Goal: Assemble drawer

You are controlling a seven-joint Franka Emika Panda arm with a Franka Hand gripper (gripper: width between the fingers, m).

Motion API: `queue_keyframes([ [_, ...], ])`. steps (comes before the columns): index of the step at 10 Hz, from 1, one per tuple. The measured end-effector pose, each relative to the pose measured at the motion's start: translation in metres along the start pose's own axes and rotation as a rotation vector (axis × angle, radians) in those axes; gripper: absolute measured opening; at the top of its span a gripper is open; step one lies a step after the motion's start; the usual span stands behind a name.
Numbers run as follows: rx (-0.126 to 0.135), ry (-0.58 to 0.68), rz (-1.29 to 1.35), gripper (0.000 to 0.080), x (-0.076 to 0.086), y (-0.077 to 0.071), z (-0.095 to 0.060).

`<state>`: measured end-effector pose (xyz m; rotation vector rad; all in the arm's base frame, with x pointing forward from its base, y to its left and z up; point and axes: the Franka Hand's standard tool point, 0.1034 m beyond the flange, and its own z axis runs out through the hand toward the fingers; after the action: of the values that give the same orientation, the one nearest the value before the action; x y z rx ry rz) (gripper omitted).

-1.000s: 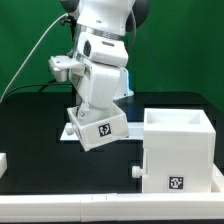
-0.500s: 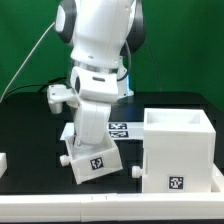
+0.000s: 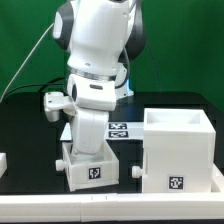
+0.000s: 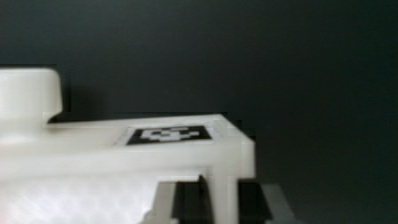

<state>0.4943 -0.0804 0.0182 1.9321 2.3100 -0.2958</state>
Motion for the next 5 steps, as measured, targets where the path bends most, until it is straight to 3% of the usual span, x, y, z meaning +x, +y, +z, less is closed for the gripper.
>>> queue_keyframes([
  [2,0.0,0.0,-0.002,0.0044,0.0,0.0,0.0],
  [5,0.0,0.089,-0.033,0.0044,-0.026,-0.005,0.003],
])
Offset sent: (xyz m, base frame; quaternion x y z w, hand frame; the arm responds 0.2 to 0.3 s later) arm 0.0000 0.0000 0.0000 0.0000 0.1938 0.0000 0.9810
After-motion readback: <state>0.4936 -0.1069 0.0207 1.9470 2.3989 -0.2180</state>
